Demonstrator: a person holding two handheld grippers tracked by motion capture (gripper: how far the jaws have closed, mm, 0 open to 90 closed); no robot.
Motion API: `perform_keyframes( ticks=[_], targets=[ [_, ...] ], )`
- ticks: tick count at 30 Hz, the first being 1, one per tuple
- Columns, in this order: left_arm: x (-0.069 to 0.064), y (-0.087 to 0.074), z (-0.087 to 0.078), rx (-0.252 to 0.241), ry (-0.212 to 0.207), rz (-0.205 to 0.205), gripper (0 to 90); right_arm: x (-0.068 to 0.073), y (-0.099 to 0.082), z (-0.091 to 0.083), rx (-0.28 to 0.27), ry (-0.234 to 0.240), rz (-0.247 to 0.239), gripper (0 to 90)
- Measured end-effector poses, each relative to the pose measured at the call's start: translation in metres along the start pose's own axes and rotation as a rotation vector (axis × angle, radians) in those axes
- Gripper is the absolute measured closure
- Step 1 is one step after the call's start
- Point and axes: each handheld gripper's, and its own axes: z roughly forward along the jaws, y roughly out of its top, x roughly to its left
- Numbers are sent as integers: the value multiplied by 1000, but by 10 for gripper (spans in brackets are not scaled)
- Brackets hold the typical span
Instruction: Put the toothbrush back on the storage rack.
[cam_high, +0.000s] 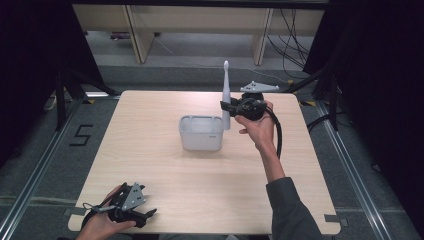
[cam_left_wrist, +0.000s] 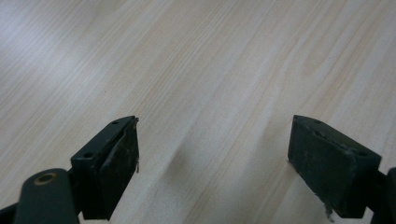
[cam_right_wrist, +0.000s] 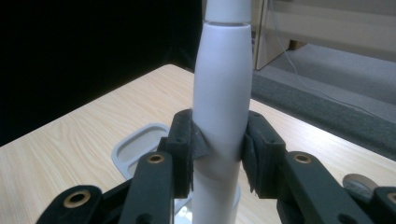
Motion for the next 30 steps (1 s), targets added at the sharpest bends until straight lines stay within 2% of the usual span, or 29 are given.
perform_keyframes(
  ticks=[2, 3, 4, 6, 13, 14, 17, 18, 22, 23, 24, 27, 29, 30],
  targets=[
    [1, 0, 0, 4, 0, 13, 162, 2, 0, 0, 8, -10, 7, 669],
    [0, 0, 0, -1, -1, 0, 162, 3, 2, 3, 10, -7, 5, 670],
    [1, 0, -1, 7, 2, 17, 162, 2, 3, 4, 10, -5, -5, 670],
    [1, 0, -1, 1, 2, 13, 162, 5, 4, 8, 6, -6, 14, 669],
    [1, 0, -1, -1, -2, 13, 162, 7, 7, 20, -5, 3, -2, 670],
    [1, 0, -1, 5, 2, 18, 161, 9, 6, 20, 0, 1, 14, 669],
    [1, 0, -1, 5, 0, 11, 162, 10, 6, 23, 6, -5, 18, 669],
    [0, 0, -1, -1, -5, 12, 162, 8, 5, 24, -3, -11, 1, 669],
    [2, 0, -1, 6, 2, 20, 161, 7, 3, 28, 1, -17, 23, 669],
    [1, 0, -1, -2, -3, 11, 161, 7, 3, 28, 1, -17, 23, 669],
    [0, 0, -1, 0, -4, 11, 161, 6, 2, 30, 2, -16, 6, 669],
    [1, 0, -1, 7, 0, 17, 162, 8, 1, 31, 9, -28, 13, 669],
    [0, 0, -1, 0, -7, 10, 162, 6, 1, 34, 6, -21, -1, 669],
    [1, 0, -1, 9, -5, 19, 162, 7, -1, 36, 9, -29, -4, 669]
  ],
)
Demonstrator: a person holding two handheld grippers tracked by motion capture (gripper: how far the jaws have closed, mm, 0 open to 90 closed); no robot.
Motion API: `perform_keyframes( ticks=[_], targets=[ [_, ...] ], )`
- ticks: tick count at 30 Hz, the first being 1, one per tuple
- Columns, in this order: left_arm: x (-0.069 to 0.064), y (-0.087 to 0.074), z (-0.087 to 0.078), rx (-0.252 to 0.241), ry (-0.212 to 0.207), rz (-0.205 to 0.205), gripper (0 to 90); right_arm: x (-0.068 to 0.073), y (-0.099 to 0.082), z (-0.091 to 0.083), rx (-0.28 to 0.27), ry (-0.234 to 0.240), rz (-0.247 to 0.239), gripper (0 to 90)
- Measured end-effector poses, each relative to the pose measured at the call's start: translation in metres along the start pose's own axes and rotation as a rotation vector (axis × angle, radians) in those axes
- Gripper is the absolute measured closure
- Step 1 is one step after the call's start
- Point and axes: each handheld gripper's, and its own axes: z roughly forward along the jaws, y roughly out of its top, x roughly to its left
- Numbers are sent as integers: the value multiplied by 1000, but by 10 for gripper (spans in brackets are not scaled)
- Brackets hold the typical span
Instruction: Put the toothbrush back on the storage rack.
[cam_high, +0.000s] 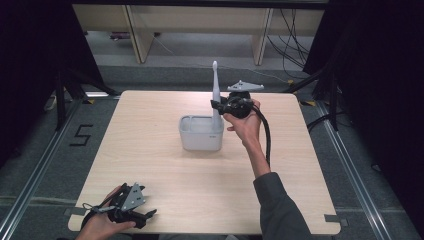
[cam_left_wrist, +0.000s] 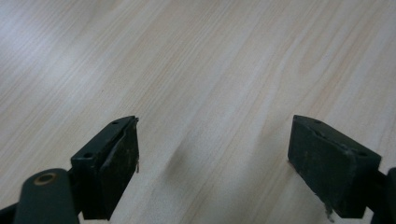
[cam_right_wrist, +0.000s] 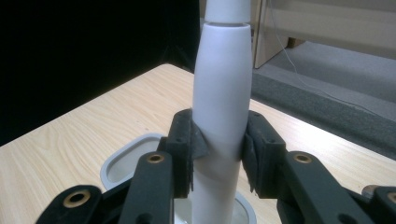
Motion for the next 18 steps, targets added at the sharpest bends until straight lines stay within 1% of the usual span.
perform_keyframes(
  ticks=[2, 3, 4, 5, 6, 7, 8, 9, 10, 11, 12, 13, 14, 17, 18],
  targets=[
    [0, 0, 0, 0, 0, -1, 162, 0, -1, 1, 2, -3, -5, 669],
    [0, 0, 0, -6, -3, -6, 162, 0, -2, 2, 1, 8, 14, 669],
    [0, 0, 0, -1, -5, 1, 162, 0, -3, 3, -1, 7, 29, 669],
    [0, 0, -1, 7, -8, 11, 162, -2, -6, 4, 9, 3, 34, 669],
    [1, 0, -2, 19, -11, 23, 161, -2, -7, 5, 3, 5, 34, 669],
    [0, 0, -1, 2, -8, 3, 162, -2, -9, 5, 4, -3, 40, 669],
    [-1, 0, 0, -4, -2, -4, 162, -3, -10, 6, 9, 2, 50, 669],
    [0, 0, -1, 6, -8, 8, 162, -3, -10, 6, 9, 2, 50, 669],
    [0, 0, -1, 17, -11, 20, 162, -6, -13, 8, 3, 2, 38, 668],
    [0, 0, -1, 17, -10, 20, 162, -6, -13, 8, 3, 2, 38, 668],
    [1, 0, -1, 18, -10, 20, 162, -5, -14, 8, 9, 1, 46, 668],
    [0, 0, -1, 14, -9, 14, 162, -4, -15, 8, 21, -3, 65, 669],
    [0, 0, -1, 17, -11, 19, 162, -5, -17, 10, 24, 1, 38, 669],
    [0, 0, -1, 19, -8, 21, 162, -5, -18, 11, 28, -12, 29, 668],
    [-1, 0, 0, 7, -7, 6, 162, -5, -19, 11, 25, -19, 21, 668]
  ],
)
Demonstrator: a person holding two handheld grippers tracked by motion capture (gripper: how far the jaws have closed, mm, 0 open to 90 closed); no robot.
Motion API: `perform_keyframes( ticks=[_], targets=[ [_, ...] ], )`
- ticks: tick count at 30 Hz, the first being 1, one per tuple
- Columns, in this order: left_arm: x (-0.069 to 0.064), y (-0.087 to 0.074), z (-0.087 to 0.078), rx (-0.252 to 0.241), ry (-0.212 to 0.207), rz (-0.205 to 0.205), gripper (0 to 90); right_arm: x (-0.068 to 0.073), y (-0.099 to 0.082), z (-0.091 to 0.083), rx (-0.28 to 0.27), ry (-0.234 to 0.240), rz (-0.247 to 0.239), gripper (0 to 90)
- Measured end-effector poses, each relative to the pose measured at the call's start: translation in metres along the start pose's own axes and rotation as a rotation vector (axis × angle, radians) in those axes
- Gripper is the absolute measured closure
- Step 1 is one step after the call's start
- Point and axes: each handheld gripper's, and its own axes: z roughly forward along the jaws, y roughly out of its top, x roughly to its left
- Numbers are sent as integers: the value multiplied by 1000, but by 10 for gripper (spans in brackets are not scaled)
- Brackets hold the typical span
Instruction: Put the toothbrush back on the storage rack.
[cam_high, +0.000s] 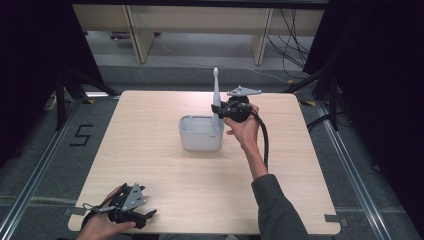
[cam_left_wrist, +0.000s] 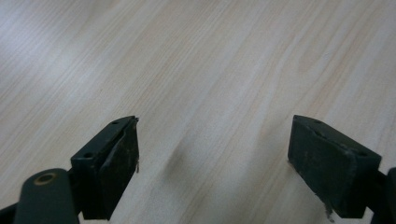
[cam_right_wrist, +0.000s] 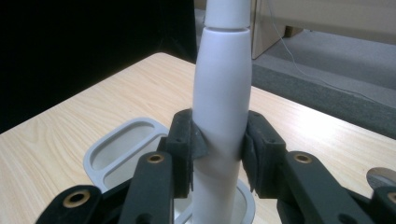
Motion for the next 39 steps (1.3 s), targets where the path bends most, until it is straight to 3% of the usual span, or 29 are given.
perform_keyframes(
  ticks=[2, 7, 8, 9, 11, 13, 15, 18, 21, 22, 23, 26, 27, 28, 33, 34, 37, 38, 39],
  targets=[
    [1, 0, -1, 10, -3, 14, 162, 1, -4, 2, 12, 4, 26, 669],
    [1, 0, -1, 18, -7, 17, 162, 0, -8, 4, 23, 5, 26, 669],
    [0, 0, 0, -2, 2, -5, 162, 0, -10, 4, 28, 1, 33, 668],
    [1, 0, -1, 19, -7, 16, 161, 0, -12, 4, 32, 4, 34, 668],
    [1, 0, -1, 18, -4, 15, 161, 0, -14, 6, 21, -3, 30, 668],
    [0, 0, 0, -3, 3, -6, 162, 0, -16, 6, 33, -4, 32, 668],
    [1, 0, -1, 21, -7, 18, 161, -1, -18, 7, 33, -3, 18, 669],
    [-1, 0, 1, -12, 6, -9, 162, -2, -21, 8, 45, 5, 30, 668],
    [1, 0, -1, 20, 8, 18, 162, -2, -24, 9, 46, 11, 44, 668],
    [-1, 0, 0, -10, -3, -15, 162, -3, -25, 9, 50, 10, 39, 668],
    [-1, 0, 0, -10, -5, -13, 162, -4, -26, 10, 48, 8, 13, 668],
    [-1, 0, 0, -1, 0, -7, 162, -3, -28, 10, 56, 6, 30, 668],
    [0, 0, 0, 1, 3, -5, 162, -4, -29, 10, 49, -3, 11, 668],
    [-1, 0, 0, -4, -1, -9, 162, -4, -30, 9, 71, 5, 39, 668],
    [-1, 0, 0, -4, 0, -9, 162, -5, -34, 11, 71, 2, 28, 668],
    [0, 0, 0, 4, 1, 0, 162, -4, -36, 12, 82, 1, 48, 668],
    [-1, 0, 1, -1, 0, -8, 161, -6, -37, 14, 75, 12, 25, 668],
    [-1, 0, 0, -4, -1, -8, 162, -5, -38, 14, 81, 5, 38, 668],
    [-1, 0, 0, 3, -2, -1, 162, -6, -38, 14, 75, -7, 12, 668]
  ],
)
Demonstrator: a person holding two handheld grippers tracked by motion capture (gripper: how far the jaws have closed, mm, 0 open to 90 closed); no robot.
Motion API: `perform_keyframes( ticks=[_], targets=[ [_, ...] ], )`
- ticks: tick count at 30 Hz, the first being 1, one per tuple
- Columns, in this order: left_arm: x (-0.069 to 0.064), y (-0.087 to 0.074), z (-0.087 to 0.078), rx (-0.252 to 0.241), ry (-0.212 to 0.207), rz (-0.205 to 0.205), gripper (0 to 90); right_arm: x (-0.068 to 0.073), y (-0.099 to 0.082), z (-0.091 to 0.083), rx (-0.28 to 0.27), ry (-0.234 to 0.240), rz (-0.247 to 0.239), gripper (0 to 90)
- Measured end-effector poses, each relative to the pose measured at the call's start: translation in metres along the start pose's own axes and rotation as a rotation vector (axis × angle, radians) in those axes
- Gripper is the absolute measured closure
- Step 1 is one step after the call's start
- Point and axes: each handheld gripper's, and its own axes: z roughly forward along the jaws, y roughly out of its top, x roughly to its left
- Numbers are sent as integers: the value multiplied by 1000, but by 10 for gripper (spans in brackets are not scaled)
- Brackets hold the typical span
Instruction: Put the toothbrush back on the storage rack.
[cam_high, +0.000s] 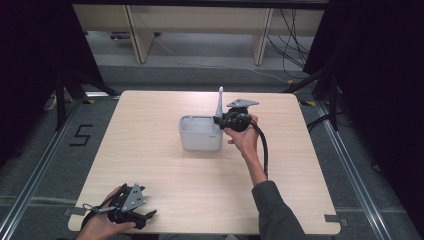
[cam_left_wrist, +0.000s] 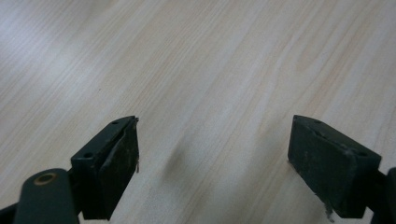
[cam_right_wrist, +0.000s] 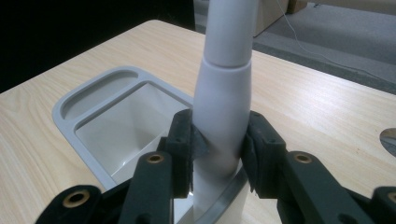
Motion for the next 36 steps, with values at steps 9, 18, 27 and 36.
perform_keyframes(
  ticks=[9, 18, 27, 36],
  targets=[
    [0, 0, 0, 0, 9, 0, 162, 2, -2, 2, 9, 12, 23, 668],
    [0, 0, 0, -4, 2, 0, 162, 1, -1, 2, 7, 12, 3, 669],
    [1, 0, -1, 11, -10, 24, 162, 1, 3, -2, -11, 19, -3, 673],
    [0, 0, -1, 11, -10, 13, 162, 2, 6, -8, -24, 20, 22, 542]
  ],
)
